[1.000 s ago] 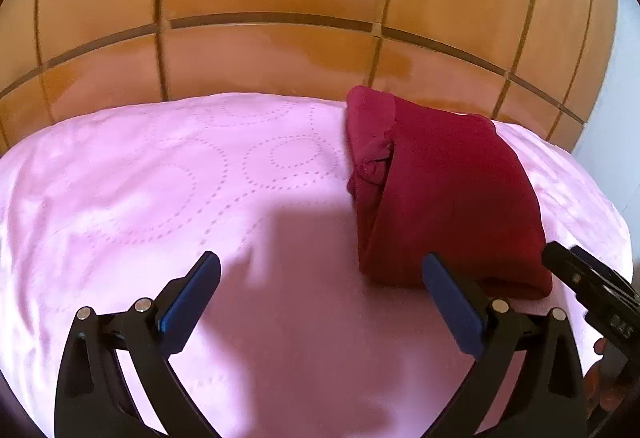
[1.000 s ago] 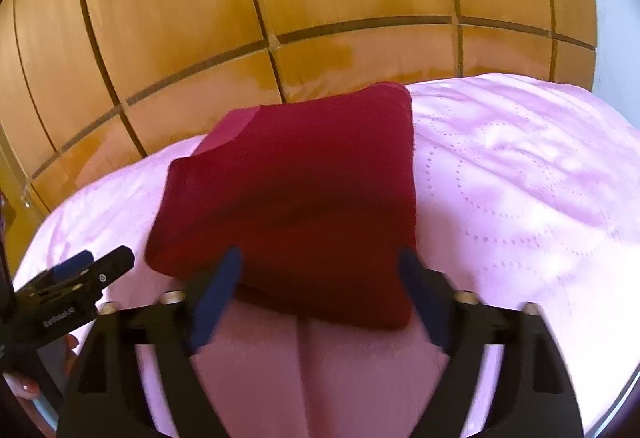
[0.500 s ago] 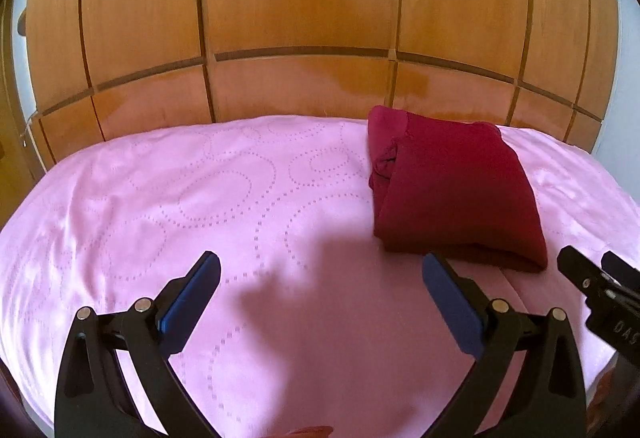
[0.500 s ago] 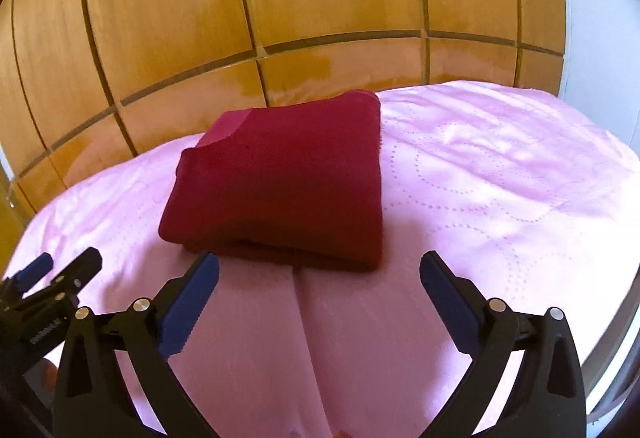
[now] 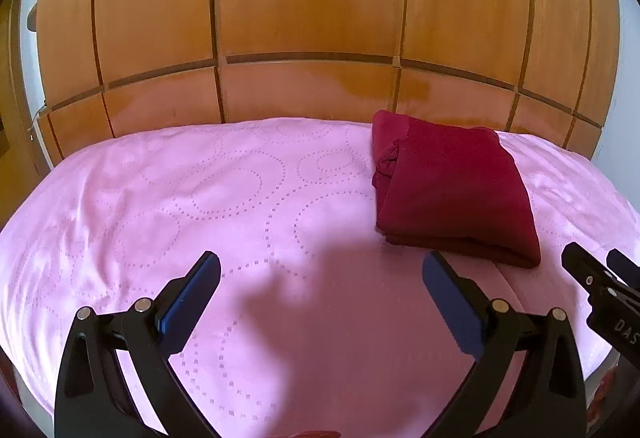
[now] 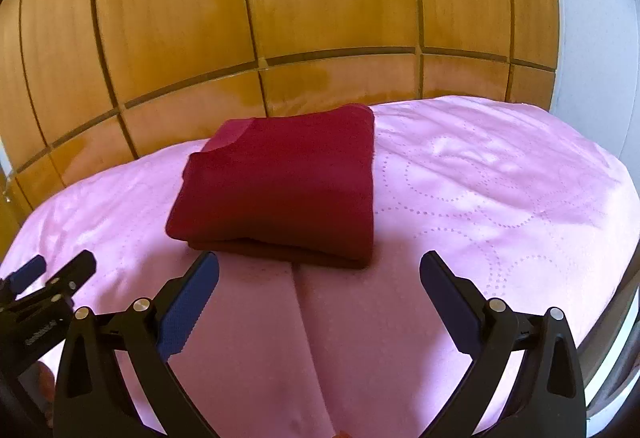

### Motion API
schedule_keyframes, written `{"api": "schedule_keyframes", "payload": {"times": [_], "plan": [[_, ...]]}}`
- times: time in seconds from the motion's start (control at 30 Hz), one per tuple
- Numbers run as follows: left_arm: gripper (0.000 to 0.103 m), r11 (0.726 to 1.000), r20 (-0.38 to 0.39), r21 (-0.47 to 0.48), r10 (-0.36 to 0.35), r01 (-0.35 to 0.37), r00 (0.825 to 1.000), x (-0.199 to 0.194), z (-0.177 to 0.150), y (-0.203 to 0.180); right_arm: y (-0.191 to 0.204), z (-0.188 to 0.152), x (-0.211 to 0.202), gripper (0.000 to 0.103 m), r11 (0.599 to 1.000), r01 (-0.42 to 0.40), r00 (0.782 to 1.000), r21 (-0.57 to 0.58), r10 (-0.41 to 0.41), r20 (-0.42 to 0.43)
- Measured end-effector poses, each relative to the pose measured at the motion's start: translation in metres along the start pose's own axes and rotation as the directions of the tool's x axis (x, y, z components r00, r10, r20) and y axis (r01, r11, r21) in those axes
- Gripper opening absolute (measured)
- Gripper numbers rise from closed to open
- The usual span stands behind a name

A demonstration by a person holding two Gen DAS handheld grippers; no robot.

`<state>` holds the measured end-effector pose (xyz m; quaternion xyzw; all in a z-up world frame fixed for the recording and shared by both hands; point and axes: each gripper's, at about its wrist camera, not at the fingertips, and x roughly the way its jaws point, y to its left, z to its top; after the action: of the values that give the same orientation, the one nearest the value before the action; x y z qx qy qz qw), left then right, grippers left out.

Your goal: Fold small clothes

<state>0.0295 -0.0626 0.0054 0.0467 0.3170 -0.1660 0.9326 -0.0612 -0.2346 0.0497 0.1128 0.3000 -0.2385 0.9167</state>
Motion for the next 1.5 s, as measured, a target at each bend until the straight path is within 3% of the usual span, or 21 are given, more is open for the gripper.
{"api": "schedule_keyframes", "payload": {"times": [1.5], "plan": [[0.101, 1.000, -0.020, -0.001, 0.019, -0.019, 1.000, 0.0015, 0.0006, -0.0037, 0.0091, -0.0004, 0.0014, 0.100, 1.000, -0.020, 1.000, 0.002, 0.020, -0.009]]}}
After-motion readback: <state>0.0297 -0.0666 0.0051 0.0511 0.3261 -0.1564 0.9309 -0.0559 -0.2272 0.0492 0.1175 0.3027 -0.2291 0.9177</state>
